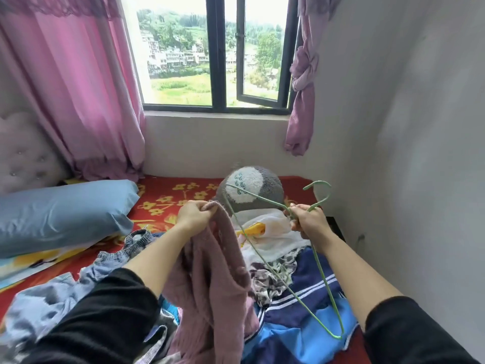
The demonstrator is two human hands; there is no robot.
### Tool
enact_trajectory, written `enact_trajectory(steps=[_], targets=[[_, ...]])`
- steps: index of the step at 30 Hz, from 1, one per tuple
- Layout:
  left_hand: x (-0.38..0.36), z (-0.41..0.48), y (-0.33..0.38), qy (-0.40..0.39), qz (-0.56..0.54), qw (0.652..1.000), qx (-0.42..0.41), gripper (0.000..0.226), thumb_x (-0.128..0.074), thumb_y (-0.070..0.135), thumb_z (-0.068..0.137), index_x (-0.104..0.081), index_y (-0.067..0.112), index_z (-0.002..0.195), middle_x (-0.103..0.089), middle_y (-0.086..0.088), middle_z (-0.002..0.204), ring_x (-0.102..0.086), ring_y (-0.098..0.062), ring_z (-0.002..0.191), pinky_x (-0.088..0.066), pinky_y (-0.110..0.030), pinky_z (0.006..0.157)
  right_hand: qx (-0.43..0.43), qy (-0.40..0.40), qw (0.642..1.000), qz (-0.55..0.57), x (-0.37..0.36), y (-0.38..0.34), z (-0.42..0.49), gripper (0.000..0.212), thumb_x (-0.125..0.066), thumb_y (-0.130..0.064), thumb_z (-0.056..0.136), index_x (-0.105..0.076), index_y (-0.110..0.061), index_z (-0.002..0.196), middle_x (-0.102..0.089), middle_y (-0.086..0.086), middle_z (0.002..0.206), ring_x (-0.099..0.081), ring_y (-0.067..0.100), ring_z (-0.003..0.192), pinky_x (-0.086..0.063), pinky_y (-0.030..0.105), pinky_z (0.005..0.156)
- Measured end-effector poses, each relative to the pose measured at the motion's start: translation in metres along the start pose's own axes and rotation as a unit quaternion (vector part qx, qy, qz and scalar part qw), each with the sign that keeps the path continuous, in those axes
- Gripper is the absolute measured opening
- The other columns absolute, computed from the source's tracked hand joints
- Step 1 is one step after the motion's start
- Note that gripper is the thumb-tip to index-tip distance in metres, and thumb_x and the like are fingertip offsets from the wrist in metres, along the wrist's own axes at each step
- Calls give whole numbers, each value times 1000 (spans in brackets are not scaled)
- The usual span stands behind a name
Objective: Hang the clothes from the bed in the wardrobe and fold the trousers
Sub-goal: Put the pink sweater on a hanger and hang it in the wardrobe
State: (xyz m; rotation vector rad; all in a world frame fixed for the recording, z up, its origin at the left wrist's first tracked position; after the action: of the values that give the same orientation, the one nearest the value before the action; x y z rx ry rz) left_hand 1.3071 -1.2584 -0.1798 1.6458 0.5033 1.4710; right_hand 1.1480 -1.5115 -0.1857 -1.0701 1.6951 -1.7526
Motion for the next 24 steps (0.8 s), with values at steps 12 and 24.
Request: enact_trajectory(steps=[12, 24], targets=[[9, 21, -34, 87, -19, 992, 88, 26, -66, 47, 84, -76, 27, 97, -73, 1, 100, -64, -22, 93, -45, -27, 73, -46, -54, 981, 183, 12, 51, -8, 31, -41, -8, 97, -62, -8, 74, -24, -9, 43, -15, 4, 34, -9, 16, 34], [-8, 10, -14, 2, -22, 999, -28, 17, -69, 35, 86, -78, 22, 94, -73, 5, 95, -62, -10, 88, -48, -28, 78, 35, -80, 996, -7, -22, 12, -15, 25, -55, -2, 90, -66, 9, 70, -36, -5, 42, -30, 5, 39, -24, 15, 40]])
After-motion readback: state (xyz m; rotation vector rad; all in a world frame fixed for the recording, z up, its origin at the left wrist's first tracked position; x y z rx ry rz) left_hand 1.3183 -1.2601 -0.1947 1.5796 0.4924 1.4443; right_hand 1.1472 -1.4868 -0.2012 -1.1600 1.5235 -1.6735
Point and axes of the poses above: each hand's wrist, its own z-axis towards the middle knuckle, its own x-axis out of the back of the hand, y = z × x, the point moved 6 cm from there along z, towards the middle knuckle
